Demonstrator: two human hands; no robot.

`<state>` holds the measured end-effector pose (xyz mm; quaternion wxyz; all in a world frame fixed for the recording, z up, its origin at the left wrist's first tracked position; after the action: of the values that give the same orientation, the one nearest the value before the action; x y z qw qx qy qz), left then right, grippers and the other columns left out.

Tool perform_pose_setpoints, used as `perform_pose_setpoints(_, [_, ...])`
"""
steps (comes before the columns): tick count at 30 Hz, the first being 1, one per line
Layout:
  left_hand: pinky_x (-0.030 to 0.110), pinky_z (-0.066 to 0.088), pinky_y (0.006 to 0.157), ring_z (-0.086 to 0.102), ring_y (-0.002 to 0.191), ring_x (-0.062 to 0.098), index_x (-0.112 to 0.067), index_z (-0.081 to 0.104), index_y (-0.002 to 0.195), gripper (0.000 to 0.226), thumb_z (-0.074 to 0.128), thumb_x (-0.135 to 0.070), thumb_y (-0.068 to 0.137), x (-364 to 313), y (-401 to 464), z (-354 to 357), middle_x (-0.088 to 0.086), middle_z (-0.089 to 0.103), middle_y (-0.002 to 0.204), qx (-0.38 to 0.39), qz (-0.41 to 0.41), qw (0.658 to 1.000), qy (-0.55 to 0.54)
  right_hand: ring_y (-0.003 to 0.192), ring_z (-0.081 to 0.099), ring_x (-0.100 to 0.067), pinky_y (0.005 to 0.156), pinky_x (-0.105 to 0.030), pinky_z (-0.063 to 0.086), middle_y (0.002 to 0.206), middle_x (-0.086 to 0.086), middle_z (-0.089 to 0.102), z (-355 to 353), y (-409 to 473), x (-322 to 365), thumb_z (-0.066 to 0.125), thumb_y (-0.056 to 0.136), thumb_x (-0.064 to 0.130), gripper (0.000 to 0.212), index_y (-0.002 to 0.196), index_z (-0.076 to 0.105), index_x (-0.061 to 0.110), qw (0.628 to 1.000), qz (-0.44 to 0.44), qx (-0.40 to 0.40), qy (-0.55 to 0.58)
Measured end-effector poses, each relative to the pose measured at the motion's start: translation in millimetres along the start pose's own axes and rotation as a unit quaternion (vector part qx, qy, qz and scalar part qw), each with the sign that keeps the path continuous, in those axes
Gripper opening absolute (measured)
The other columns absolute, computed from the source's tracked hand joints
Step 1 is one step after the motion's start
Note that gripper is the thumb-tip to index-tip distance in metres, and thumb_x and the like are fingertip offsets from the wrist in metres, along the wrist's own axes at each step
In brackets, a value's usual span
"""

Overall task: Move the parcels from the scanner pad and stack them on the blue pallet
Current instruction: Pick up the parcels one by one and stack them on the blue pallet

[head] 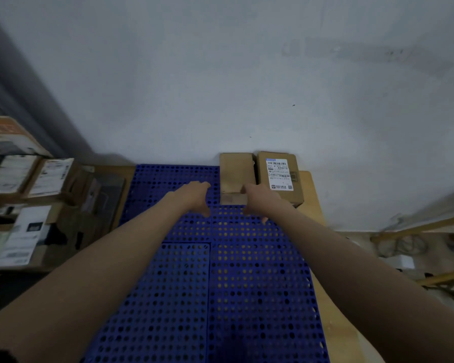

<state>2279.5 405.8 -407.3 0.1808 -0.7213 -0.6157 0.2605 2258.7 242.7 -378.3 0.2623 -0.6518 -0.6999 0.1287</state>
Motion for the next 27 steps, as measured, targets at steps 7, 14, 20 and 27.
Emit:
perform_pose_setpoints(7, [0.045,0.039,0.108,0.039,0.135,0.029,-0.018,0.024,0.152,0.084,0.074,-0.030,0.085,21,-93,15,0.006,0.030,0.155,0.001,-0.027,1.000,0.005,0.099,0.061,-0.032,0.086,-0.047,0.056,0.137,-0.014,0.047,16,-73,46,0.072,0.087,0.016,0.064,0.141,0.040,0.019,0.997,-0.056,0.042,-0.013])
perform_pose_setpoints(14, [0.044,0.046,0.100,0.051,0.115,0.027,-0.016,0.035,0.145,0.064,0.068,-0.028,0.091,74,-185,48,0.008,0.041,0.145,0.008,-0.065,0.997,-0.028,0.102,0.059,-0.032,0.086,-0.046,0.056,0.137,-0.015,0.046,54,-120,123,0.068,0.091,0.016,0.058,0.141,0.039,0.016,0.986,-0.130,0.075,-0.074])
perform_pose_setpoints(20, [0.038,0.050,0.093,0.055,0.112,0.024,-0.013,0.048,0.132,0.050,0.069,-0.029,0.089,133,-259,71,0.005,0.052,0.129,-0.015,-0.109,0.991,-0.070,0.100,0.061,-0.031,0.082,-0.045,0.058,0.135,-0.015,0.049,85,-148,192,0.065,0.094,0.020,0.052,0.141,0.042,0.014,0.970,-0.195,0.091,-0.111])
perform_pose_setpoints(27, [0.038,0.052,0.076,0.056,0.094,0.020,-0.015,0.054,0.108,0.033,0.072,-0.031,0.085,190,-326,98,0.003,0.055,0.111,-0.066,-0.151,0.985,-0.060,0.098,0.063,-0.030,0.080,-0.046,0.059,0.133,-0.013,0.051,122,-171,258,0.062,0.096,0.021,0.043,0.136,0.048,0.013,0.955,-0.248,0.107,-0.123])
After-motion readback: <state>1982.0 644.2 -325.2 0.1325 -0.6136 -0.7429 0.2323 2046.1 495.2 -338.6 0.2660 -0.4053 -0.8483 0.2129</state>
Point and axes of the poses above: each hand's wrist, its own y-axis towards the middle knuckle, its own z-axis out of the palm, x = y × z, the point moved 6 cm from there along y, towards the middle knuckle
